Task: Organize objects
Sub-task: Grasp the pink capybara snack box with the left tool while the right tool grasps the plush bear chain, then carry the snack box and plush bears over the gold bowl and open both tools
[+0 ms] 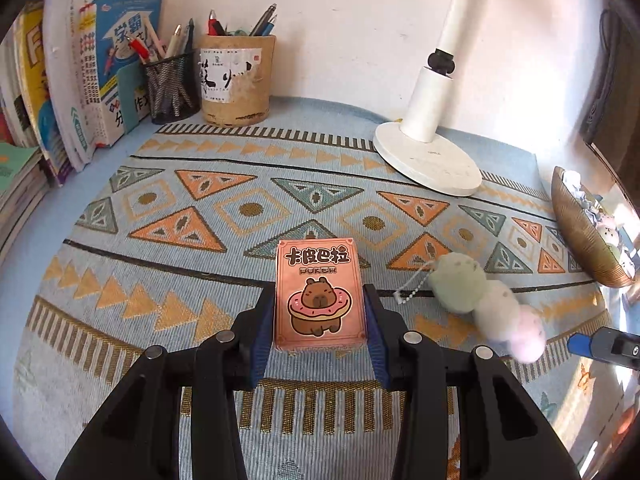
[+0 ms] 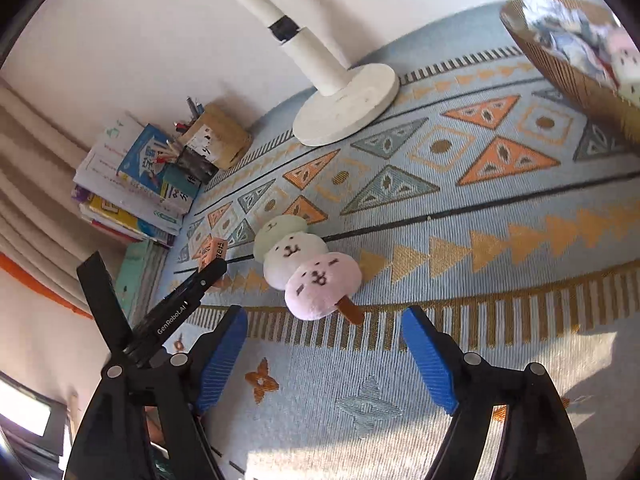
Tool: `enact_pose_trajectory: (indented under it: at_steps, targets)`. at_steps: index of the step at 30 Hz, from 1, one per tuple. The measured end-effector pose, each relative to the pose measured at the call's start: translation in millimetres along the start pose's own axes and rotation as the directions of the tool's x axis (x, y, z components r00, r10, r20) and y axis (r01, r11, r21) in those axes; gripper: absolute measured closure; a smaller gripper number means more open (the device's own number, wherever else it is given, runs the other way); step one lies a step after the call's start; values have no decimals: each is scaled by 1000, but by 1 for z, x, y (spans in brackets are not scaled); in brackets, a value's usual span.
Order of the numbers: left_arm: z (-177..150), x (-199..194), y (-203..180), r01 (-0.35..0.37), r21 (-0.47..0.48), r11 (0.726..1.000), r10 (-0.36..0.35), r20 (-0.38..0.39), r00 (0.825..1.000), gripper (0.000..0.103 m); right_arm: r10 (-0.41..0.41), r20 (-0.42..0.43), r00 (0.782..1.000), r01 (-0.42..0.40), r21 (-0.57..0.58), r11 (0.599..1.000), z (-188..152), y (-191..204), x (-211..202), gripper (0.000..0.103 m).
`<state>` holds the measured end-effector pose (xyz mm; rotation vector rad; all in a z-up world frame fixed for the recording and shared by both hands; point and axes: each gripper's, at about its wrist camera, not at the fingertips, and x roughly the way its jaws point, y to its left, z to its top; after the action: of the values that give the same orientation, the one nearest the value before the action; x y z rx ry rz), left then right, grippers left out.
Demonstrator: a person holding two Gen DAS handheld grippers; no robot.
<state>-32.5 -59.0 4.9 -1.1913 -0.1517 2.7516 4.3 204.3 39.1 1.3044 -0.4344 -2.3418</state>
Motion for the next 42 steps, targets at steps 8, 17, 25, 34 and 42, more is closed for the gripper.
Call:
enact_pose_trajectory:
  at_steps: [8, 17, 25, 34, 42]
  targets:
    - [4, -2, -6, -31, 23, 999, 29, 68, 997, 65, -204, -30, 978, 171, -436, 884, 13, 44, 63, 7]
    - [3, -11, 5, 63, -22, 998, -60, 90, 994, 65, -250, 41, 967, 239, -479, 845, 0, 58, 87, 34]
    - [-1, -12, -9, 32, 37, 999, -35, 96, 995, 65, -172, 87, 981, 190, -301, 934, -27, 40, 30, 52]
    - [16, -42, -77, 163, 137, 977, -180, 120, 976, 65, -278, 372, 886, 339, -108, 935, -32, 2, -127, 52]
    - [89, -48, -238, 339, 325, 883, -396, 125, 910, 65, -534, 509, 675, 425, 324, 845, 38, -89, -219, 51]
